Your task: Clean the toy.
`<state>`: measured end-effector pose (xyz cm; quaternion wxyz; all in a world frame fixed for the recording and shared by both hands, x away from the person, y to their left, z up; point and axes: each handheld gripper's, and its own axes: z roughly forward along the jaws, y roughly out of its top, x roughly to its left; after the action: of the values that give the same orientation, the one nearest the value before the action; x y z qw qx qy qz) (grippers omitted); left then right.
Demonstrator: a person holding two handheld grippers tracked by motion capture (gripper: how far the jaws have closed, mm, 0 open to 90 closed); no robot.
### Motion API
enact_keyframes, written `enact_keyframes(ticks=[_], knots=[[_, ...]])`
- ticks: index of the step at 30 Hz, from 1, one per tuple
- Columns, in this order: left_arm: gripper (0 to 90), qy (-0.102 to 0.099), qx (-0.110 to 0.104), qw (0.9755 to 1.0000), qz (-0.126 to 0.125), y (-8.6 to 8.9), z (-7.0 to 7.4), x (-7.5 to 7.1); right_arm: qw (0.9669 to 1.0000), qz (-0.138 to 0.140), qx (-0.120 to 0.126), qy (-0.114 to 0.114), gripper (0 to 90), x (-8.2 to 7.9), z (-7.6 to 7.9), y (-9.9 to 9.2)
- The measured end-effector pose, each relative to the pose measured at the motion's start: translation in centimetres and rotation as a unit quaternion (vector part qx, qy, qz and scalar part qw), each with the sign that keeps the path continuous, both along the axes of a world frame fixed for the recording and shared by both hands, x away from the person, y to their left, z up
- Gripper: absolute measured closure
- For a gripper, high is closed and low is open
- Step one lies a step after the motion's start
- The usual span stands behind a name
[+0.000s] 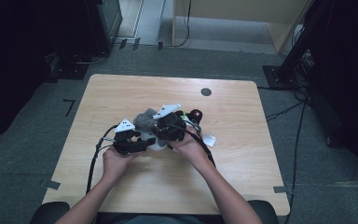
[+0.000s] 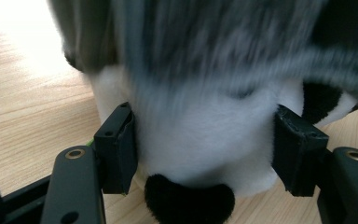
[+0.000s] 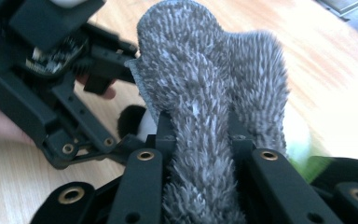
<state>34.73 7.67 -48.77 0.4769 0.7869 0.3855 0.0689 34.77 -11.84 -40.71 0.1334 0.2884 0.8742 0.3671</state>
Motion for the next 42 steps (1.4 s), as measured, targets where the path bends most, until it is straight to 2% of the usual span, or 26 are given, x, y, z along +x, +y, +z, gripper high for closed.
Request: enact_keyframes(ticks=[2, 6, 14, 18, 25, 26, 28, 31, 35, 38, 42], knots=[[33.7, 0.002, 0.001, 1.0000, 0.001, 0.0, 0.0, 0.0, 1.0000, 0.007, -0.003, 0.002, 76.7, -0.1, -0.3, 0.0], [34.5, 0.009, 0.003, 1.0000, 0.002, 0.0, 0.1, 0.2, 0.9997, 0.012, 0.000, 0.024, 77.9, -0.4, -0.8, -0.5], [36.9, 0.010, 0.006, 0.9999, 0.002, -0.1, 0.2, 0.4, 0.9975, 0.014, -0.016, 0.067, 78.4, -0.8, -1.0, -2.4], [38.2, 0.004, 0.013, 0.9999, -0.001, -0.3, 0.2, 0.3, 0.9962, 0.015, -0.010, 0.085, 78.5, -1.0, -0.9, -4.0], [39.4, 0.009, 0.007, 0.9999, 0.001, -0.4, 0.2, 0.6, 0.9967, -0.005, -0.011, 0.080, 78.6, -0.9, -0.3, -5.7], [39.7, 0.011, 0.005, 0.9999, 0.002, -0.4, 0.3, 0.6, 0.9968, -0.018, -0.013, 0.077, 78.6, -0.8, 0.0, -6.6], [39.8, 0.012, 0.005, 0.9999, 0.002, -0.4, 0.3, 0.7, 0.9967, -0.023, -0.013, 0.077, 78.6, -0.8, 0.1, -7.0], [40.0, 0.009, 0.008, 0.9999, 0.000, -0.5, 0.3, 0.6, 0.9959, -0.050, -0.007, 0.075, 78.4, -0.6, 0.5, -8.6], [40.0, 0.006, 0.010, 0.9999, -0.002, -0.6, 0.4, 0.6, 0.9947, -0.067, 0.003, 0.077, 78.4, -0.4, 0.5, -9.7], [39.9, 0.006, 0.009, 0.9999, -0.002, -0.6, 0.4, 0.6, 0.9944, -0.082, 0.004, 0.067, 78.3, -0.3, 0.6, -10.1], [39.6, 0.005, 0.010, 0.9999, -0.003, -0.6, 0.3, 0.6, 0.9922, -0.115, 0.008, 0.049, 78.4, -0.2, 1.2, -11.1]])
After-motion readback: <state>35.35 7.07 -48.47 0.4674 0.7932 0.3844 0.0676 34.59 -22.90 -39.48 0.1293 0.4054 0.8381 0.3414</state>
